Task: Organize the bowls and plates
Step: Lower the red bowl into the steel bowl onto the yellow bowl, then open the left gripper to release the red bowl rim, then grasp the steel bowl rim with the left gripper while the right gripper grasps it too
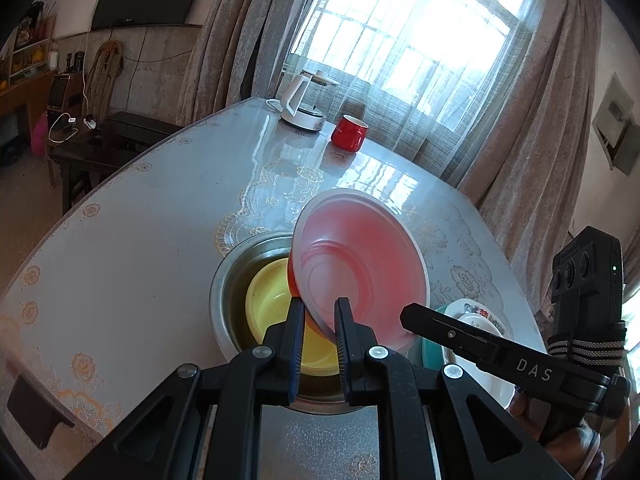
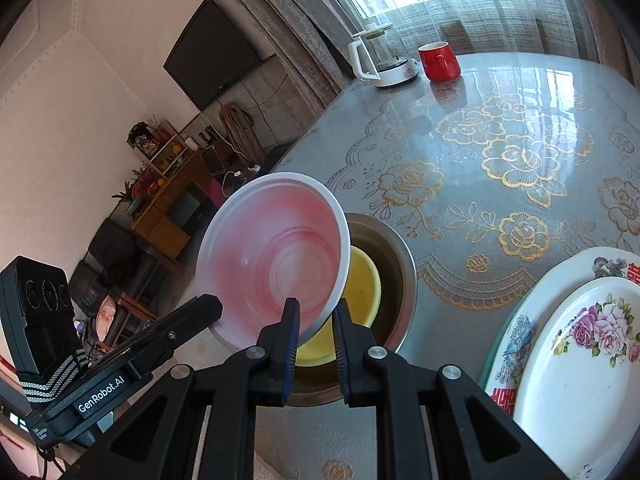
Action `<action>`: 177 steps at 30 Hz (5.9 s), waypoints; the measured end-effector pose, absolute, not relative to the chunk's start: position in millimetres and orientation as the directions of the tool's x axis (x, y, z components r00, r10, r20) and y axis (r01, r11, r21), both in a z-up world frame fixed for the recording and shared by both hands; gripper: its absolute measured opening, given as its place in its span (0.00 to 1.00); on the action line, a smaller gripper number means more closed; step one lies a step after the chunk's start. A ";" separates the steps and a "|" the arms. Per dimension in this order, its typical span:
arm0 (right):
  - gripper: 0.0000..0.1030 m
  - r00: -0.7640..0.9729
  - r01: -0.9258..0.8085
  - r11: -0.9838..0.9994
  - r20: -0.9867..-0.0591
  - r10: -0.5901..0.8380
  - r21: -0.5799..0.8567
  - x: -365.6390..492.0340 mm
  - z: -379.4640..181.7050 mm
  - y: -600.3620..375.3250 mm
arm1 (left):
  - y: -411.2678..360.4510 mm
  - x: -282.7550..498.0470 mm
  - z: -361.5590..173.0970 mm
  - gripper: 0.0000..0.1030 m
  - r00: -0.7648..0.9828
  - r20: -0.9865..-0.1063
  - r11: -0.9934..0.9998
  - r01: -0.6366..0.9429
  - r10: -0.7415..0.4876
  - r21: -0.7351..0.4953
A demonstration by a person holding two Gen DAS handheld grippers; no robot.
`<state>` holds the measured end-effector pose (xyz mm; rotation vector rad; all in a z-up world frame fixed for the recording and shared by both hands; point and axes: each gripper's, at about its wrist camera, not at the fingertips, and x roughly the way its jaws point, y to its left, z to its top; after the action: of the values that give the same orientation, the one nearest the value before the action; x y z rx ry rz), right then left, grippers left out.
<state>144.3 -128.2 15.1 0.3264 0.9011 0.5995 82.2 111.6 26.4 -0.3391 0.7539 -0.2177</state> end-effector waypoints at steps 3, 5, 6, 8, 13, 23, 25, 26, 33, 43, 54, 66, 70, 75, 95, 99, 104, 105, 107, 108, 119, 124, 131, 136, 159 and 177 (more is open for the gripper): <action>0.16 0.460 -0.342 0.790 -0.643 0.612 0.509 146.1 9.8 -125.8 | 113.8 84.9 22.0 0.14 0.703 -0.641 0.924 0.058 -0.307 -0.379; 0.16 0.451 -0.337 0.792 -0.651 0.610 0.508 145.5 6.3 -122.5 | 115.4 86.5 19.1 0.14 0.698 -0.648 0.923 0.048 -0.304 -0.382; 0.16 0.449 -0.337 0.794 -0.655 0.608 0.506 145.7 5.0 -121.2 | 116.2 86.7 17.8 0.14 0.698 -0.650 0.924 0.044 -0.301 -0.380; 0.16 0.443 -0.337 0.795 -0.660 0.607 0.505 145.0 3.0 -118.6 | 117.1 86.8 15.5 0.14 0.696 -0.656 0.927 0.038 -0.293 -0.374; 0.17 0.426 -0.333 0.797 -0.674 0.603 0.503 150.8 -3.4 -115.2 | 120.1 89.9 8.1 0.14 0.684 -0.668 0.925 0.024 -0.292 -0.379; 0.18 0.408 -0.329 0.808 -0.698 0.589 0.489 154.4 -12.7 -108.7 | 123.6 97.1 -7.4 0.14 0.654 -0.698 0.924 0.004 -0.292 -0.383; 0.18 0.406 -0.327 0.811 -0.702 0.585 0.486 154.7 -14.8 -108.0 | 122.7 99.0 -11.0 0.14 0.644 -0.707 0.925 0.002 -0.292 -0.380; 0.18 0.405 -0.324 0.814 -0.707 0.580 0.483 155.0 -16.0 -107.8 | 122.4 99.9 -12.5 0.14 0.640 -0.711 0.926 0.000 -0.290 -0.378; 0.19 0.416 -0.323 0.825 -0.713 0.564 0.464 156.3 -16.2 -105.9 | 124.2 104.3 -18.6 0.14 0.629 -0.724 0.927 -0.014 -0.283 -0.374; 0.21 0.472 -0.322 0.862 -0.723 0.504 0.391 152.4 -14.4 -108.0 | 122.1 104.4 -18.5 0.14 0.646 -0.727 0.943 -0.032 -0.234 -0.331; 0.21 0.523 -0.338 0.894 -0.731 0.439 0.295 148.4 -11.7 -101.6 | 117.8 106.6 -20.6 0.14 0.652 -0.725 0.950 -0.022 -0.222 -0.311; 0.21 0.552 -0.358 0.907 -0.732 0.398 0.223 145.1 -10.7 -95.7 | 111.5 106.6 -21.6 0.14 0.659 -0.728 0.966 -0.009 -0.189 -0.258; 0.21 0.553 -0.356 0.907 -0.731 0.399 0.226 143.2 -10.7 -95.8 | 111.2 105.6 -21.1 0.14 0.659 -0.729 0.967 -0.008 -0.187 -0.255; 0.21 0.555 -0.353 0.904 -0.723 0.411 0.242 141.3 -10.2 -99.8 | 110.1 105.3 -21.0 0.14 0.659 -0.731 0.969 -0.009 -0.179 -0.246; 0.23 0.567 -0.257 0.891 -0.689 0.452 0.373 137.1 -10.0 -139.5 | 123.1 100.0 -10.4 0.21 0.684 -0.707 0.961 -0.032 -0.179 -0.274; 0.23 0.566 -0.243 0.881 -0.679 0.468 0.405 136.7 -8.7 -148.7 | 135.7 97.2 -8.0 0.21 0.700 -0.697 0.963 -0.053 -0.153 -0.265; 0.23 0.553 -0.294 0.850 -0.648 0.524 0.437 134.2 -0.1 -146.1 | 135.1 89.2 -5.9 0.21 0.719 -0.681 0.977 -0.016 -0.136 -0.212; 0.23 0.541 -0.312 0.840 -0.643 0.541 0.444 134.1 0.9 -142.8 | 132.3 88.6 -6.2 0.21 0.720 -0.679 0.978 -0.001 -0.143 -0.207; 0.24 0.527 -0.332 0.838 -0.652 0.545 0.433 134.4 1.1 -134.3 | 125.0 88.9 -8.0 0.19 0.718 -0.681 0.982 0.019 -0.143 -0.186; 0.24 0.520 -0.341 0.840 -0.659 0.543 0.422 135.1 0.6 -129.7 | 121.7 89.9 -9.4 0.19 0.715 -0.684 0.983 0.030 -0.146 -0.179; 0.15 0.545 -0.358 0.903 -0.731 0.410 0.239 143.1 -7.2 -97.6 | 102.4 106.5 -20.5 0.19 0.682 -0.710 0.982 0.083 -0.178 -0.167; 0.15 0.555 -0.359 0.907 -0.732 0.396 0.218 147.8 -7.2 -96.5 | 103.2 109.9 -21.0 0.19 0.678 -0.711 0.981 0.081 -0.185 -0.177; 0.15 0.531 -0.355 0.900 -0.737 0.417 0.253 152.5 -8.8 -100.8 | 105.4 106.6 -20.5 0.19 0.681 -0.709 0.980 0.069 -0.184 -0.189; 0.17 0.530 -0.350 0.893 -0.726 0.438 0.284 153.7 -7.8 -105.5 | 114.1 103.7 -15.8 0.19 0.698 -0.695 0.978 0.042 -0.174 -0.203; 0.20 0.552 -0.275 0.872 -0.676 0.489 0.406 141.0 -6.1 -141.2 | 155.1 92.0 -17.0 0.20 0.712 -0.689 0.963 -0.073 -0.133 -0.261; 0.20 0.529 -0.223 0.877 -0.703 0.475 0.425 151.2 -21.0 -141.5 | 151.4 114.6 -29.5 0.20 0.671 -0.715 0.958 -0.023 -0.197 -0.286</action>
<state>151.2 -141.5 -21.0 0.2993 0.9255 0.4245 114.6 151.4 -29.5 -0.2821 0.8327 -0.0997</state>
